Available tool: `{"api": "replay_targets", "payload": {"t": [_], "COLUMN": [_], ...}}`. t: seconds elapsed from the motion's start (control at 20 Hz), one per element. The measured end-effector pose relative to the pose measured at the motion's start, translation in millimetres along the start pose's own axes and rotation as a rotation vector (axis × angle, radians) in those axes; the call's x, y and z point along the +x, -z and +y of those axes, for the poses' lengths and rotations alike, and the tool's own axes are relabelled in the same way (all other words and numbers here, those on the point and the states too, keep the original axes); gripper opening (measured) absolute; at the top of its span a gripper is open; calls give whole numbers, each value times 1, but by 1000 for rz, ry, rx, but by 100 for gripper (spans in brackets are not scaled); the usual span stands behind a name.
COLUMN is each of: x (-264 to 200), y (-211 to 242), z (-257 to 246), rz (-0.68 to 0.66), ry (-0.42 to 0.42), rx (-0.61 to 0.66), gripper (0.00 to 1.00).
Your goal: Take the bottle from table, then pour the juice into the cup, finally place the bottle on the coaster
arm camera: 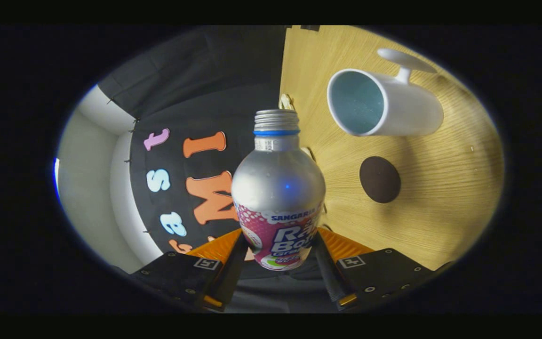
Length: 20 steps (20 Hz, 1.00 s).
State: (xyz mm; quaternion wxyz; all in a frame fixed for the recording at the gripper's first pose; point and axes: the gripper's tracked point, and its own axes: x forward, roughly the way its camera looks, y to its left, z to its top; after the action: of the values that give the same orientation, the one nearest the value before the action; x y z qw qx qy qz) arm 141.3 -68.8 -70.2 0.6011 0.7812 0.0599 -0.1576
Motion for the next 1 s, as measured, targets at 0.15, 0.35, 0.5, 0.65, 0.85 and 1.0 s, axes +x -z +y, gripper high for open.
{"api": "replay_targets", "payload": {"t": [0.15, 0.35, 0.5, 0.65, 0.85, 1.0], "x": [2, 2, 1, 0, 1, 5], "y": [0, -3, -3, -2, 1, 3], "z": [2, 4, 5, 8, 10, 9], "rz": [-4, -7, -10, -11, -17, -20], "ry": [6, 10, 11, 14, 12, 16], "rx": [9, 48, 73, 94, 148, 165], "gripper": [76, 76, 76, 76, 76, 76]}}
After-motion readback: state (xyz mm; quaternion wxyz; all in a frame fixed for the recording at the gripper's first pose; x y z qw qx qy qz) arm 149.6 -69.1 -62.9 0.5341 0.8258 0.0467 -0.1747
